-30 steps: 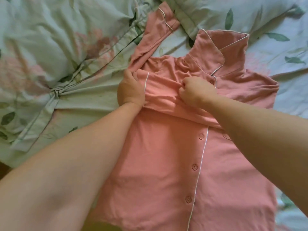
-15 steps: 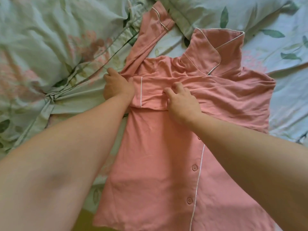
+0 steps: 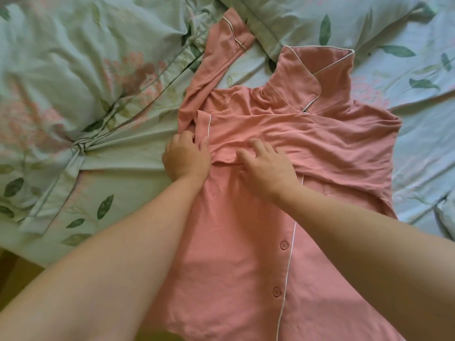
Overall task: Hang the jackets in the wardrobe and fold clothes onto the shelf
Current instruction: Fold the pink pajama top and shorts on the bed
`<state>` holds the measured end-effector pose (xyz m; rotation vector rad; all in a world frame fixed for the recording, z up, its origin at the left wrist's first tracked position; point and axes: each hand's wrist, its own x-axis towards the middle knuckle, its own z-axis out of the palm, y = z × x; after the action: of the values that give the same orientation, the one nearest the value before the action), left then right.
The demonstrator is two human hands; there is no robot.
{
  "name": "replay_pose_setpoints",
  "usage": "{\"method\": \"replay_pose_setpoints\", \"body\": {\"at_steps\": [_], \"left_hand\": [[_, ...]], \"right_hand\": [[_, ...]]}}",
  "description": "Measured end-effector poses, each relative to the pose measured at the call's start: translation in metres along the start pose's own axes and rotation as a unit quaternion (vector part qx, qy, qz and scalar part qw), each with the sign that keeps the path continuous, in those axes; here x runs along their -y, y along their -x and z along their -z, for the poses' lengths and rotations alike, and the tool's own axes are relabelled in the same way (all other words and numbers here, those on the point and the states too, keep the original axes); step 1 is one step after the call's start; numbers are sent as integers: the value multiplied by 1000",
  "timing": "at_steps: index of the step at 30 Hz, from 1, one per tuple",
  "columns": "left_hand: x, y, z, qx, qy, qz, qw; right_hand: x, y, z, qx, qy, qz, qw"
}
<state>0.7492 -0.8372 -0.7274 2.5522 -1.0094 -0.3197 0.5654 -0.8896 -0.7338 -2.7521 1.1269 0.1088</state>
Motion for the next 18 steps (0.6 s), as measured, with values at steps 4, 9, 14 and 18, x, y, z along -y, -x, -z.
{"method": "replay_pose_setpoints", "body": {"at_steps": [4, 9, 14, 18], "left_hand": [[-6, 28, 8, -17, 136, 75, 988], [9, 48, 4, 41, 241, 198, 949], [14, 38, 9, 34, 218, 209, 953], [6, 24, 12, 28, 215, 218, 952]], "right_hand": [[3, 8, -1, -22, 9, -89, 996], [-25, 26, 3, 9, 6, -240, 971], [-82, 81, 7, 48, 67, -319, 944], [-118, 118, 12, 61, 100, -380, 918]]}}
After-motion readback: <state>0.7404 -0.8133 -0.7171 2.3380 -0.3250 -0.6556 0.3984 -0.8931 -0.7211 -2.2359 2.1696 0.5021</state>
